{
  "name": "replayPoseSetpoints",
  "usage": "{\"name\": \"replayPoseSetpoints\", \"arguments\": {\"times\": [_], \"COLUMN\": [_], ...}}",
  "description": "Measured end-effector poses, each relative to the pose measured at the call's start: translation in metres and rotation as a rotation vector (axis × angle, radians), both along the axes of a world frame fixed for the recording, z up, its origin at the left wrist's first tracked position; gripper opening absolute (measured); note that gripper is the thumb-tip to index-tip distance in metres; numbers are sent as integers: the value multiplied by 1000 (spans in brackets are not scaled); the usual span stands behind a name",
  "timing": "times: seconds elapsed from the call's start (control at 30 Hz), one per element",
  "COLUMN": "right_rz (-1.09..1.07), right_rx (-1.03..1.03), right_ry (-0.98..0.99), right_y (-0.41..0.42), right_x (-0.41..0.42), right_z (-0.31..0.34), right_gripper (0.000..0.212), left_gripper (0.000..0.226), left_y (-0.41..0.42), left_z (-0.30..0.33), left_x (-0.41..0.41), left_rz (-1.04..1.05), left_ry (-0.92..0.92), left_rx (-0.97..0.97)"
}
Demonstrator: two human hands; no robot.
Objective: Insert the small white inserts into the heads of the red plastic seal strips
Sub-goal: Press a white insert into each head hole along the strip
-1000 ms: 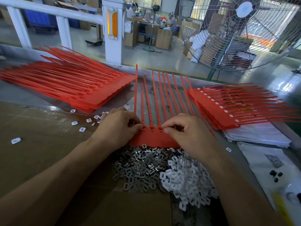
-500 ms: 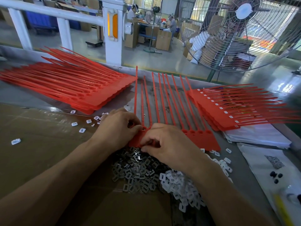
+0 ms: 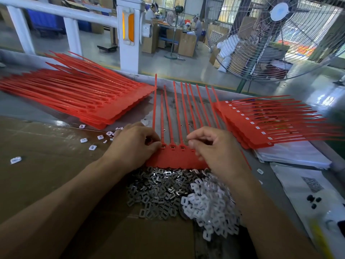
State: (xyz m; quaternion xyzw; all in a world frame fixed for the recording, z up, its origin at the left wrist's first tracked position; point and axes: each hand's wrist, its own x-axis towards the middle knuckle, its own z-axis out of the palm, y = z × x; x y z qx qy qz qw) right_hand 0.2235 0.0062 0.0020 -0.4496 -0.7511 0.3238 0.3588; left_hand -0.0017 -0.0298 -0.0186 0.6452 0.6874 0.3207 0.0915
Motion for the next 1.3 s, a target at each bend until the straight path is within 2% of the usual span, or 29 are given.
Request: {"name": "replayPoseSetpoints", "arguments": {"times": [0.13,0.33,0.63,0.9,1.3], "right_rz": [-91,-167,-204,-174,-294], "right_rx": [-76,-121,-76,-57,-55], "right_ry": [41,32,-221,-350,-294], "right_y": [11,19,25,26,28], "right_x": [10,21,25,18,12], "right_z": [-2,-2,-6,-6,-11], "right_gripper": [23,15,10,12,17], "left_gripper": [7,6,4,5,7], "left_y": [0,0,0,0,0], "left_z": [0,0,0,0,0], "left_x": [0,-1,-2,-1,-2], "left_rz": [3,-2,8,21,13], "left_ry": [-6,-12,-15,8,11], "left_rx": [6,10,10,5,7]}}
